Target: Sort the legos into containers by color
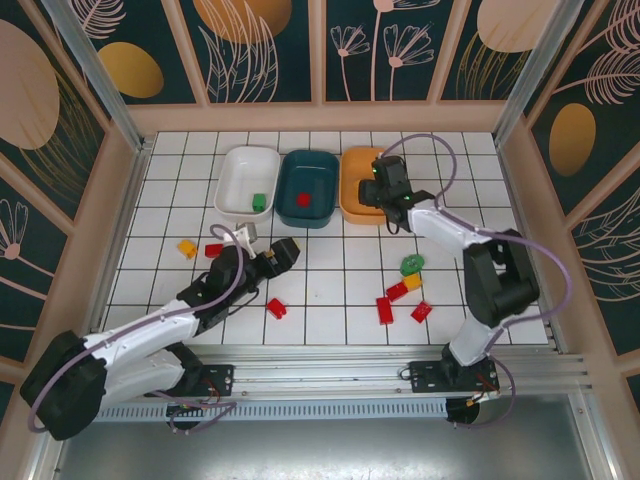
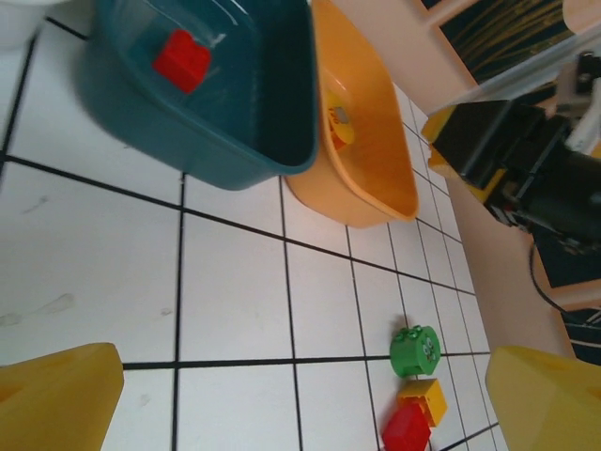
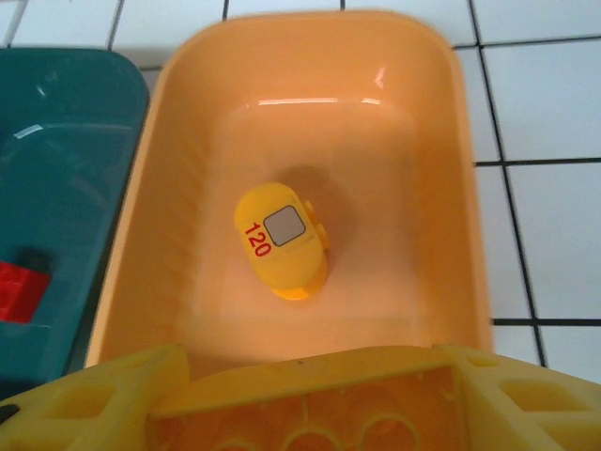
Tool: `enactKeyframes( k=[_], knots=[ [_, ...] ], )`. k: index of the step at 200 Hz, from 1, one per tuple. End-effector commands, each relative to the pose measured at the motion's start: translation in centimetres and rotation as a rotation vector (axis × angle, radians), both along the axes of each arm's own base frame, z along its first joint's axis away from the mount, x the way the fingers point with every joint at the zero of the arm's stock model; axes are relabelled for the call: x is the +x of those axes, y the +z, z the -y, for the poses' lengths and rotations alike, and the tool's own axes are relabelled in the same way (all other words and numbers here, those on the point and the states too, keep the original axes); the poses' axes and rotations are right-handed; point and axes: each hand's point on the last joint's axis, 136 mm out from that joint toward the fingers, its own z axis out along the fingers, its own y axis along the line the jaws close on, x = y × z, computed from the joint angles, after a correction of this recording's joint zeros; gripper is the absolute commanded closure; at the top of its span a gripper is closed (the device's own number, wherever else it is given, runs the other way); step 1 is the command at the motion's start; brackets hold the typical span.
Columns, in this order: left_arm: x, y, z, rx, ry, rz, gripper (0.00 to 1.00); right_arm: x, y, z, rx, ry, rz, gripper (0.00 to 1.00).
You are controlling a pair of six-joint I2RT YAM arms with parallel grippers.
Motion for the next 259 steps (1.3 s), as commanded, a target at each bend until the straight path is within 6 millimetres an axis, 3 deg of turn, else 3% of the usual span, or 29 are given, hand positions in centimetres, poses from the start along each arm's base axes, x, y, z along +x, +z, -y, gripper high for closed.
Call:
enactKeyframes(
  k=[1, 55, 133, 198, 233, 245, 259],
  knots=[
    [-1.0, -1.9, -2.3, 0.030, 0.076, -0.046, 0.01, 1.6, -0.8, -1.0, -0.021, 0.021, 0.002, 0.48],
    [-2.3, -1.8, -4.3, 0.006, 0.119, -0.022, 0.01, 3.3, -3.2, -1.6, -0.050, 0.038, -0.045, 0.44],
    [-1.1, -1.4, -0.8, 0.062, -0.010, -0.049, 0.01, 4.0, -3.8, -2.0, -0.063, 0.049, -0.082, 0.28],
    [-0.6, -0.2, -0.6, 0.094, -0.012, -0.030, 0.01, 3.9, -3.0, -1.6, -0.065, 0.053, -0.089, 0.17],
    [-0.3, 0.0, 0.4, 0.088, -0.049, -0.028, 0.01, 1.4, 1.2, -1.0, -0.039, 0.021, 0.004, 0.19],
    [-0.2, -0.5, 1.0, 0.089, -0.068, -0.040, 0.01, -0.4, 2.5, -0.5, -0.035, -0.003, 0.028, 0.23],
    [-0.2, -1.1, 1.7, 0.071, -0.096, -0.051, 0.01, -3.0, 2.7, 0.2, -0.044, -0.029, 0.020, 0.27]
  ],
)
